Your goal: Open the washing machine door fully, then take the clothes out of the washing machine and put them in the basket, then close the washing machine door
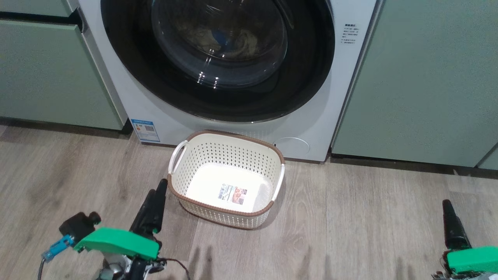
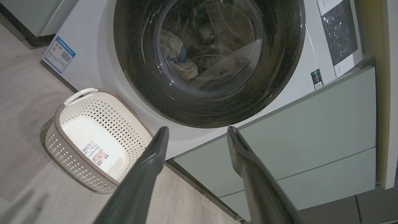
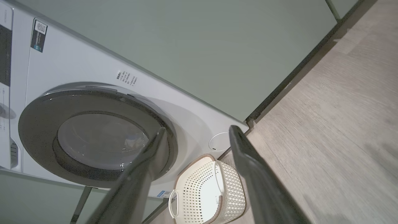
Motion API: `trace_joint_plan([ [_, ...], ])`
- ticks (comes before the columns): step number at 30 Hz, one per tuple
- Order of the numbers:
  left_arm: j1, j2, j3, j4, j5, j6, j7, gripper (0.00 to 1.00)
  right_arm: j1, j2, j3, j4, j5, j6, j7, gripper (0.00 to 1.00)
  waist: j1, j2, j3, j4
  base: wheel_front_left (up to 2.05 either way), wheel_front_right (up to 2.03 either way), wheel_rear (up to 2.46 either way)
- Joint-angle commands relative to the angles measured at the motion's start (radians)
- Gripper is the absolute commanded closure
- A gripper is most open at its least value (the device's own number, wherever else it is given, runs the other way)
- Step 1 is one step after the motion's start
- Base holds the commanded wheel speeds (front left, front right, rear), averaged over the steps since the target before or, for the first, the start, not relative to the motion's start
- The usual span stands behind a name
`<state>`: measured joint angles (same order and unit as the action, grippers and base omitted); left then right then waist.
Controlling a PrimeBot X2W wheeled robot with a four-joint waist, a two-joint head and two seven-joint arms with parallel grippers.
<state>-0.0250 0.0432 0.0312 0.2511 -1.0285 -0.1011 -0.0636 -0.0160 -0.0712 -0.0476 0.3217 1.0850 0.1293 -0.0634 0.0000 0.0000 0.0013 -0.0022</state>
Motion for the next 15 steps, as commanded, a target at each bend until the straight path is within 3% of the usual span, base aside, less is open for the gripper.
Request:
trace_joint_plan([
  [1,-0.054,0.007,0.023,-0.044,0.048,0.004,-0.017,0.00,-0.061,-0.022,0.014,-0.041,-0.049,0.001,-0.017,0.00,0.0000,0.0000,0.000,0.000,0.00,0.00,0.00],
  [15,-0.052,0.007,0.012,-0.085,0.342,0.018,-0.058,0.00,-0.064,-0.039,0.046,-0.071,-0.341,0.001,-0.058,0.00,0.0000,0.0000,-0.002,-0.005,0.00,0.00,0.00],
])
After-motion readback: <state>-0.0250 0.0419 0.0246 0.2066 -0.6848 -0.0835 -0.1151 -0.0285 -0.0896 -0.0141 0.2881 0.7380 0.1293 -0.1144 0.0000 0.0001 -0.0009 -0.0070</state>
